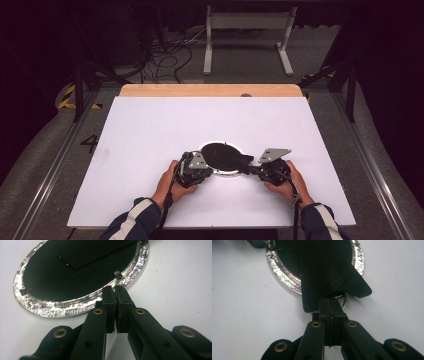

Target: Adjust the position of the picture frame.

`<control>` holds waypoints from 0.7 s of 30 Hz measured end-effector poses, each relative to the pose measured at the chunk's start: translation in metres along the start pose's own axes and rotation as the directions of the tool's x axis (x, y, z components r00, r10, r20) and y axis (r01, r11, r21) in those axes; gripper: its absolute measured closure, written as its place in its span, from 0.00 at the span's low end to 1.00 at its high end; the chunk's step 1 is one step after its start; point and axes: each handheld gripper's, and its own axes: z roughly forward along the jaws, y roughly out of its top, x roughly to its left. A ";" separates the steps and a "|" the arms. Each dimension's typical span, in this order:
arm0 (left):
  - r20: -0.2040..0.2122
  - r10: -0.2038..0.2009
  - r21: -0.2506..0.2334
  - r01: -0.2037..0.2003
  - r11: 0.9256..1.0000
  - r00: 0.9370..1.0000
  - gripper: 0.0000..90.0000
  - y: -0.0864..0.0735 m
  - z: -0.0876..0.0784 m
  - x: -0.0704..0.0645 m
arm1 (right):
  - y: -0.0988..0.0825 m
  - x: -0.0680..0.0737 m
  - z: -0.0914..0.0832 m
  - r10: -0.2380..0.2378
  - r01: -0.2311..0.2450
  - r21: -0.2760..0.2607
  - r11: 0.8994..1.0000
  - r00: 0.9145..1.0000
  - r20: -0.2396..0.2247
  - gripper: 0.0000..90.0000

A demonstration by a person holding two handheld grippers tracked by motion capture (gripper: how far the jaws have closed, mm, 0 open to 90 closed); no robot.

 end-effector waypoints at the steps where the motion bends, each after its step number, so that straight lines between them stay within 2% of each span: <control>1: -0.011 -0.004 0.006 0.004 1.000 1.000 0.96 -0.001 -0.001 0.003 | 0.001 0.003 0.001 -0.014 0.014 0.003 1.000 1.000 -0.007 1.00; 4: -0.001 0.006 0.001 -0.006 1.000 1.000 0.96 -0.002 -0.002 0.007 | 0.003 0.005 0.002 -0.013 0.014 0.001 1.000 1.000 -0.019 1.00; 6: 0.006 -0.008 0.000 0.008 1.000 1.000 0.96 -0.004 -0.003 0.011 | 0.003 0.009 0.003 -0.015 0.015 0.000 1.000 0.999 -0.047 1.00; 7: 0.004 -0.009 0.000 0.009 1.000 1.000 0.96 -0.005 -0.004 0.012 | 0.004 0.011 0.003 -0.020 0.020 0.002 1.000 0.999 -0.046 1.00; 12: -0.030 -0.015 0.006 0.015 1.000 0.999 0.95 -0.006 -0.006 0.017 | 0.008 0.021 0.005 -0.047 0.047 0.006 0.999 0.998 -0.052 1.00; 15: -0.040 -0.024 0.001 0.024 1.000 0.999 0.94 -0.008 -0.007 0.020 | 0.011 0.030 0.005 -0.061 0.060 -0.013 0.998 0.995 -0.077 1.00; 17: -0.044 -0.027 -0.001 0.027 1.000 0.999 0.94 -0.008 -0.007 0.022 | 0.013 0.036 0.006 -0.083 0.083 -0.005 0.997 0.995 -0.059 1.00; 21: -0.037 0.008 0.013 -0.007 1.000 0.999 1.00 -0.007 -0.007 0.021 | 0.016 0.035 0.003 -0.078 0.078 0.002 0.997 0.995 -0.065 1.00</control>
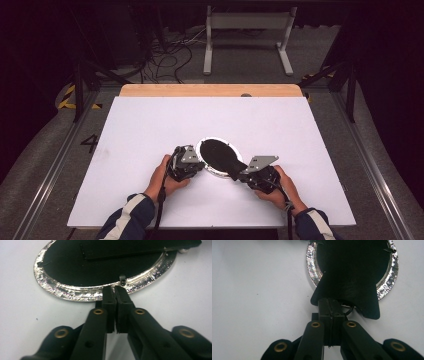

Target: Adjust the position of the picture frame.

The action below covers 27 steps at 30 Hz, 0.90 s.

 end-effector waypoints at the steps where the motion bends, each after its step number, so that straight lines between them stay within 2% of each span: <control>1: -0.003 0.000 0.001 0.000 1.000 1.000 1.00 0.000 0.000 0.000 | 0.001 -0.001 -0.002 0.006 -0.006 -0.013 1.000 1.000 0.000 1.00; 3: 0.013 -0.004 -0.002 0.004 1.000 1.000 1.00 0.000 0.000 0.000 | 0.003 -0.002 -0.008 0.007 -0.006 -0.039 0.999 1.000 0.019 1.00; 5: 0.036 -0.005 -0.003 0.005 1.000 0.999 1.00 0.001 0.000 -0.002 | 0.002 -0.006 -0.015 0.025 -0.020 -0.070 0.997 0.997 0.067 1.00; 6: 0.043 0.009 0.003 -0.009 1.000 0.999 1.00 0.002 0.000 -0.003 | 0.001 -0.008 -0.016 0.035 -0.029 -0.078 0.997 0.996 0.082 1.00; 7: 0.070 0.011 0.002 -0.011 1.000 0.997 1.00 0.003 0.001 -0.006 | -0.001 -0.011 -0.016 0.044 -0.035 -0.085 0.996 0.994 0.103 1.00; 8: 0.086 0.013 -0.003 -0.013 1.000 0.996 1.00 0.004 0.002 -0.009 | -0.004 -0.015 -0.016 0.059 -0.046 -0.090 0.995 0.988 0.140 1.00; 11: 0.115 0.021 -0.008 -0.020 1.000 0.993 1.00 0.007 0.005 -0.016 | -0.011 -0.025 -0.013 0.095 -0.078 -0.100 0.992 0.978 0.183 1.00; 12: 0.112 0.025 -0.010 -0.024 1.000 0.993 0.99 0.008 0.006 -0.018 | -0.013 -0.028 -0.012 0.108 -0.090 -0.099 0.991 0.976 0.191 1.00; 15: 0.110 0.015 -0.022 -0.012 1.000 0.994 0.98 0.008 0.008 -0.020 | -0.016 -0.033 -0.008 0.123 -0.107 -0.091 0.990 0.972 0.202 1.00; 18: 0.113 -0.008 -0.034 0.012 0.999 0.994 0.99 0.007 0.009 -0.019 | -0.017 -0.034 -0.003 0.120 -0.107 -0.076 0.991 0.972 0.204 1.00; 21: 0.108 -0.002 -0.035 0.005 0.999 0.994 1.00 0.007 0.009 -0.019 | -0.016 -0.034 0.002 0.115 -0.105 -0.065 0.992 0.977 0.179 1.00; 24: 0.103 0.000 -0.033 0.003 0.999 0.995 1.00 0.008 0.009 -0.019 | -0.016 -0.031 0.004 0.113 -0.104 -0.059 0.993 0.976 0.187 1.00; 27: 0.094 -0.011 -0.031 0.014 0.999 0.996 1.00 0.007 0.009 -0.018 | -0.018 -0.034 0.003 0.145 -0.135 -0.071 0.988 0.978 0.152 1.00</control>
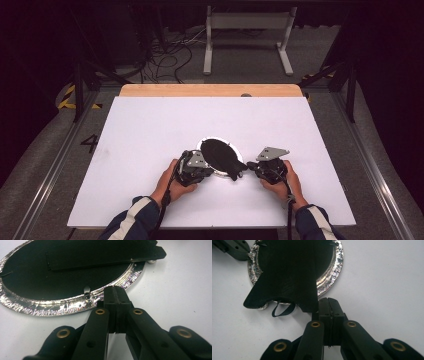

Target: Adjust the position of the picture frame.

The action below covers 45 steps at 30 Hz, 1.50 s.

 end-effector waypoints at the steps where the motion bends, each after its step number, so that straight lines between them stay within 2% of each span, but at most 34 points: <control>1: -0.004 0.002 0.001 -0.002 1.000 1.000 1.00 0.000 0.000 0.000 | 0.000 0.000 0.000 0.002 -0.002 0.000 1.000 1.000 -0.005 1.00; 3: -0.010 0.018 0.004 -0.018 1.000 1.000 1.00 0.000 0.000 0.001 | 0.000 0.000 0.000 -0.001 0.001 -0.001 1.000 1.000 -0.005 1.00; 9: -0.018 -0.005 -0.002 0.005 1.000 1.000 1.00 -0.001 -0.002 0.006 | 0.000 0.005 -0.001 -0.011 0.011 0.005 1.000 1.000 -0.017 1.00; 20: -0.045 -0.004 0.007 0.005 1.000 0.999 1.00 -0.003 -0.005 0.011 | 0.004 0.015 0.002 -0.036 0.037 0.010 0.999 0.999 -0.033 1.00; 37: -0.077 -0.008 0.012 0.009 1.000 0.997 1.00 -0.005 -0.007 0.014 | 0.005 0.024 0.002 -0.048 0.049 0.009 0.999 0.998 -0.046 1.00; 45: -0.103 -0.025 0.004 0.026 1.000 0.994 1.00 -0.007 -0.008 0.018 | 0.006 0.031 0.004 -0.054 0.054 0.007 0.998 0.997 -0.062 1.00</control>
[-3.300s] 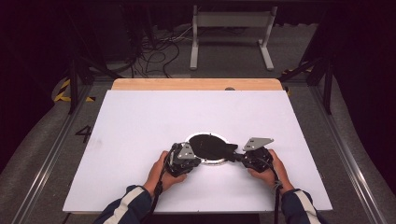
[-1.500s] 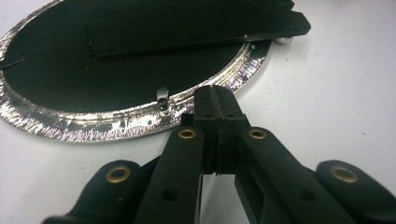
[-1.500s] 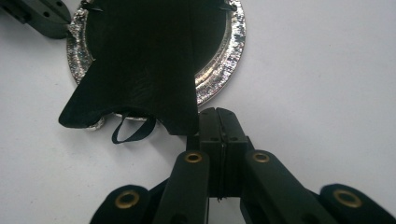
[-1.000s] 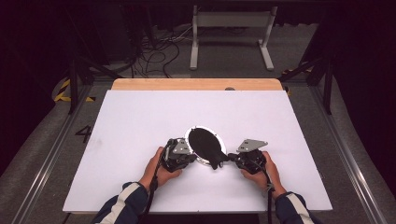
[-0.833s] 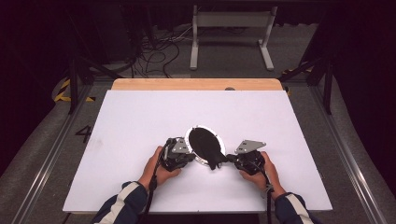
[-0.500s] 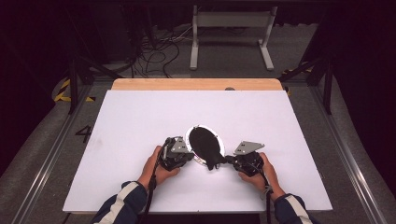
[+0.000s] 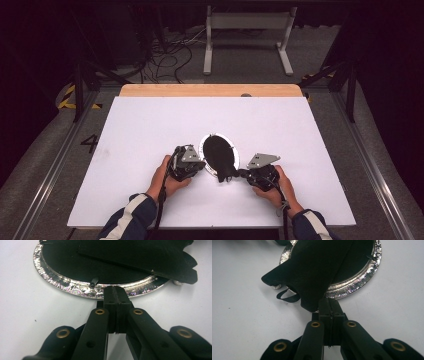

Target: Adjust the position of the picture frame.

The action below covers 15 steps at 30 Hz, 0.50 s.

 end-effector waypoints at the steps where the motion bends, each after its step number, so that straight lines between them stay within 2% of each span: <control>1: -0.003 0.001 -0.002 -0.001 1.000 1.000 1.00 0.000 0.000 0.000 | 0.000 0.001 0.000 0.002 -0.002 0.000 1.000 1.000 -0.003 1.00; 11: -0.034 -0.006 -0.003 0.006 1.000 0.999 0.98 -0.002 -0.001 0.005 | 0.004 0.010 0.003 -0.015 0.015 0.006 1.000 0.999 -0.035 1.00; 12: -0.049 -0.008 -0.003 0.008 1.000 0.999 0.97 -0.002 -0.001 0.006 | 0.005 0.013 0.003 -0.020 0.020 0.006 1.000 0.999 -0.045 1.00; 15: -0.057 -0.019 -0.012 0.019 1.000 0.998 0.98 -0.004 -0.001 0.009 | 0.007 0.019 0.005 -0.004 0.005 0.009 1.000 0.997 -0.072 1.00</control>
